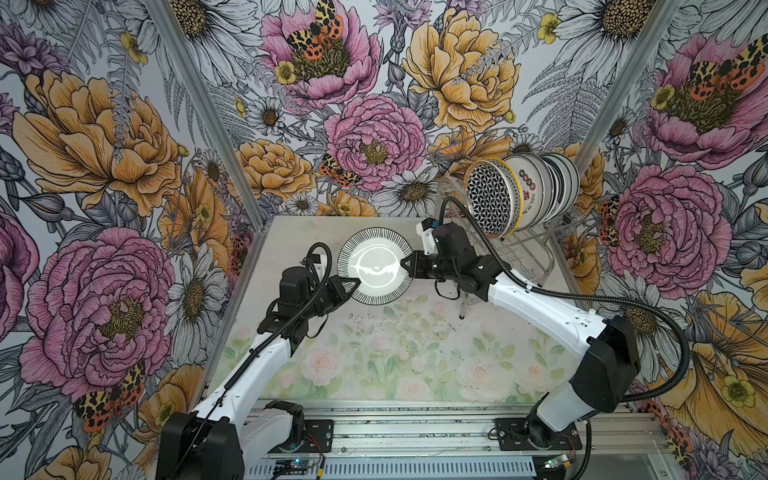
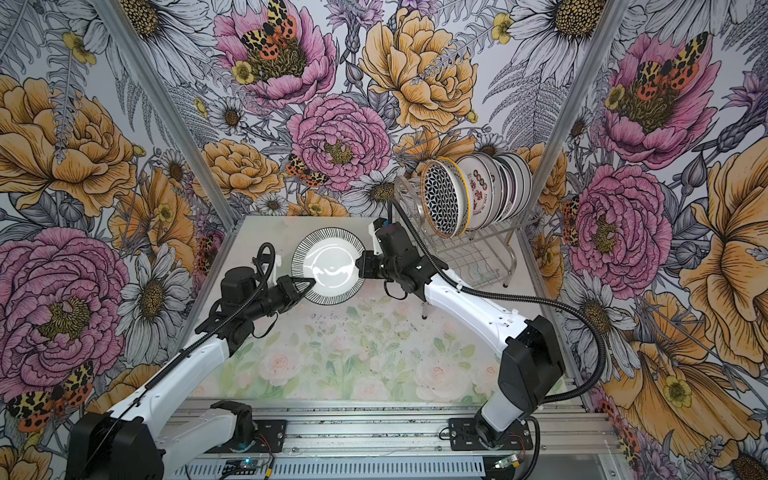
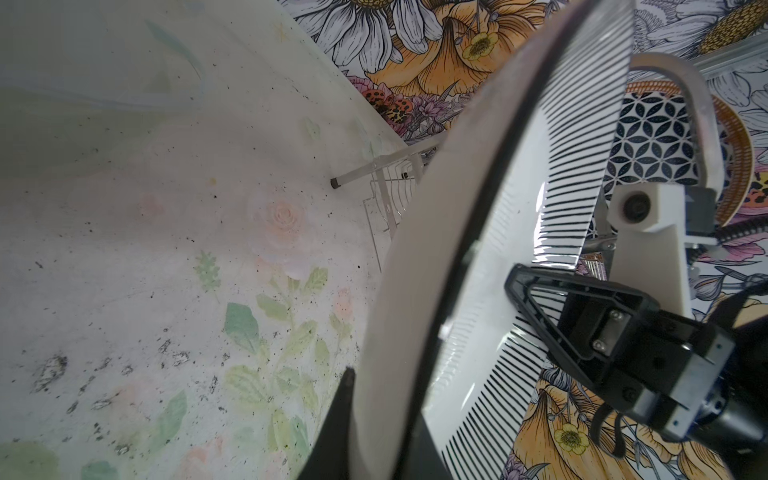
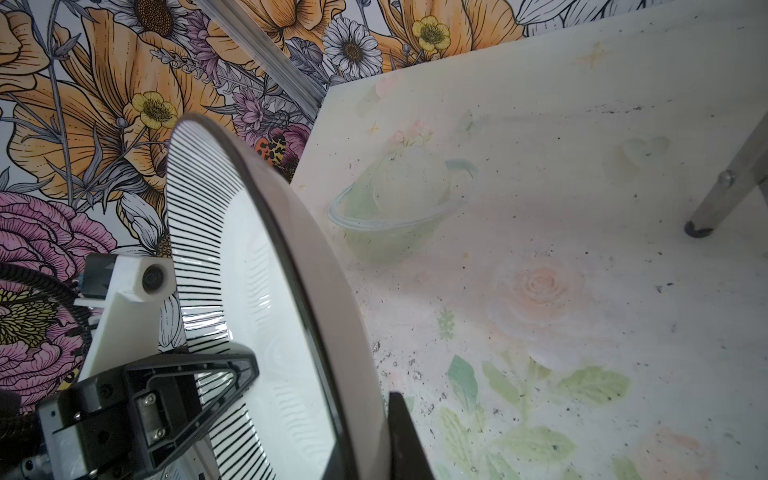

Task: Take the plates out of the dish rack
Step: 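Close the left gripper on the striped plate rim beside the right gripper, then open the right gripper and carry the plate down to the table with the left gripper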

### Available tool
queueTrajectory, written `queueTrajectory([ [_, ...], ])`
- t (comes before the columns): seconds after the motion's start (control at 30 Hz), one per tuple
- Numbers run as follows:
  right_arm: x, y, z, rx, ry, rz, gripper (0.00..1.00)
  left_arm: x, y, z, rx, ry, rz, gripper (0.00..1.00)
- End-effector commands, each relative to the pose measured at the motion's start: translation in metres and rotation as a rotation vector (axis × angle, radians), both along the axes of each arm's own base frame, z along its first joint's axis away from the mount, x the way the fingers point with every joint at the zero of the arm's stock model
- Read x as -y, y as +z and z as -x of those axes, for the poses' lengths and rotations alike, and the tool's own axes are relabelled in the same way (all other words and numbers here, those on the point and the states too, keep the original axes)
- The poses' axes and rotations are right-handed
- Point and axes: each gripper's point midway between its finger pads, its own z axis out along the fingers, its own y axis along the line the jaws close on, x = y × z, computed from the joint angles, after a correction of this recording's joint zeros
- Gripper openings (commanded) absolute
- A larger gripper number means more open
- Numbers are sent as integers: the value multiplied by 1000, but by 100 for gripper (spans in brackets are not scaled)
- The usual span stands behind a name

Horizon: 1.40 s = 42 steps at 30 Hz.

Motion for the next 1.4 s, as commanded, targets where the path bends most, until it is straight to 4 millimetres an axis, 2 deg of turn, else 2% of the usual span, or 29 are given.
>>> queueTrajectory([
  [0.0,-22,50,-7,142,48,-121,9,4,-1,1,8,-42,-38,5],
  [0.07,-23,47,-7,138,52,-120,15,4,0,1,9,-44,-40,3],
  [0.2,-26,46,-7,135,69,-118,36,0,-1,1,-17,-32,-50,0],
  [0.43,-24,52,-8,182,98,-88,56,-19,5,-1,-17,16,-45,0],
  [0.6,-14,67,-11,274,127,15,68,-50,2,-3,-55,98,-84,0],
  [0.77,-6,89,-7,379,165,93,73,-83,-6,-12,-84,177,-94,0],
  [0.83,1,102,-5,425,159,110,75,-98,-12,-19,-103,215,-117,0],
  [0.87,5,106,-4,442,152,122,83,-104,-14,-23,-107,228,-120,0],
  [1.07,36,128,4,520,64,179,99,-140,-28,-57,-126,326,-145,0],
  [1.2,58,131,8,540,-12,218,99,-159,-36,-79,-141,381,-176,0],
  [1.37,88,119,18,551,-84,288,99,-178,-46,-108,-163,428,-227,0],
])
